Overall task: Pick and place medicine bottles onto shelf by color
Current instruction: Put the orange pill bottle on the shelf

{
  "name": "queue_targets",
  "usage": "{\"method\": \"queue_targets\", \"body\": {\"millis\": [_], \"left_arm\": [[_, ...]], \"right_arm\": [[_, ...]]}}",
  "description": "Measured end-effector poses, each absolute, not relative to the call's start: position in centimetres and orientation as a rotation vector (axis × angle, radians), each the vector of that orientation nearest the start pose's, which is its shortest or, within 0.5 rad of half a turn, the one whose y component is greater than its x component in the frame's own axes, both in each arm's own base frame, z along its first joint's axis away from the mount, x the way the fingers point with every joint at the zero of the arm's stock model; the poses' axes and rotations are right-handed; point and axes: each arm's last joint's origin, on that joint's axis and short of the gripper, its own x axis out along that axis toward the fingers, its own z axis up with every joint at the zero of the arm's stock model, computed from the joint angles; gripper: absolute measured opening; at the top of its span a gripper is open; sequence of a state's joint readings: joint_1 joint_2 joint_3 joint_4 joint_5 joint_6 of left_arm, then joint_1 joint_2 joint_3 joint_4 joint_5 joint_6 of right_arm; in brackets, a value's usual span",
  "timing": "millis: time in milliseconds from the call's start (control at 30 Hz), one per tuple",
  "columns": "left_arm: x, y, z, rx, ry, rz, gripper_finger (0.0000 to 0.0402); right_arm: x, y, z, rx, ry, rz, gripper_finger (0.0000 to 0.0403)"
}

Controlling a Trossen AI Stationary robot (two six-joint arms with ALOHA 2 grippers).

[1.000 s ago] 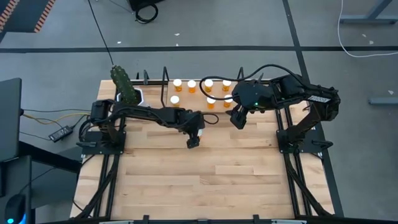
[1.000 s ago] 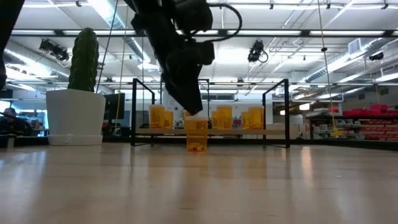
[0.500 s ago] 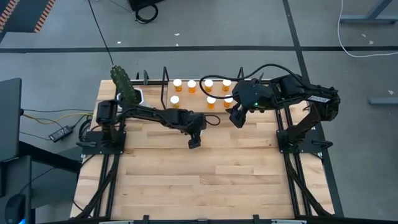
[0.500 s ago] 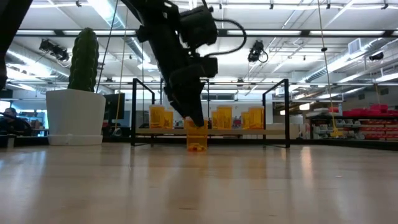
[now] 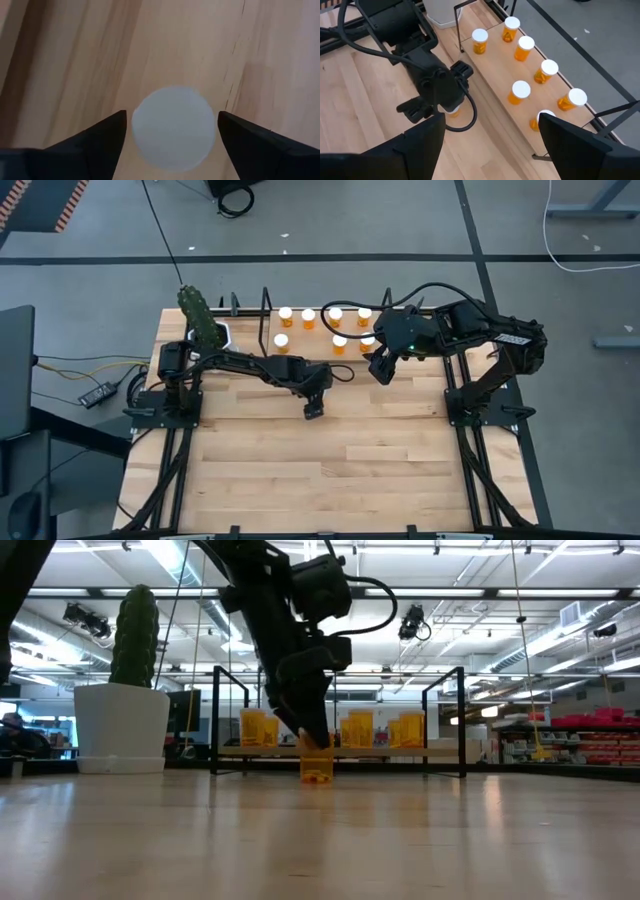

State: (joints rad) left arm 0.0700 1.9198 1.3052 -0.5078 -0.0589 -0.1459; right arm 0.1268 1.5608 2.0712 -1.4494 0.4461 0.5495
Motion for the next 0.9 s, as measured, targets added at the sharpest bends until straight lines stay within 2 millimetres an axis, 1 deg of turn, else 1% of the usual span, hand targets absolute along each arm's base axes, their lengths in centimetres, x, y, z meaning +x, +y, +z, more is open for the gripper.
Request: {"method": "queue_targets", "body": {"millis": [167,300,400,567,633,767,833,900], "left_arm": [[38.64,2.88,17.25,-0.143,1.106,0.200,0.0307],[38.61,2.88,17.24,-0.144,1.109,0.201,0.0289],[38.60,2.88,17.25,-0.165,1.108,0.214,0.0267],[38.59,2.88,17.27,-0.190,1.105,0.230,0.0218],[38.59,2.88,17.27,-0.190,1.105,0.230,0.0205],[38.57,2.91,17.28,-0.191,1.106,0.231,0.0206],[38.52,3.02,17.38,-0.192,1.118,0.234,0.0216],[38.48,3.26,17.88,-0.199,1.145,0.244,0.0227]], "right_arm": [[25.68,2.02,46.38,0.241,0.790,-0.529,0.0328],[25.68,2.02,46.38,0.241,0.790,-0.529,0.0328],[25.68,2.02,46.38,0.241,0.790,-0.529,0.0328],[25.68,2.02,46.38,0.241,0.790,-0.529,0.0328],[25.68,2.02,46.38,0.241,0.790,-0.529,0.0328],[25.68,2.02,46.38,0.241,0.790,-0.529,0.0328],[25.68,2.02,46.38,0.241,0.790,-0.529,0.0328],[25.67,2.01,46.38,0.240,0.789,-0.531,0.0328]]}}
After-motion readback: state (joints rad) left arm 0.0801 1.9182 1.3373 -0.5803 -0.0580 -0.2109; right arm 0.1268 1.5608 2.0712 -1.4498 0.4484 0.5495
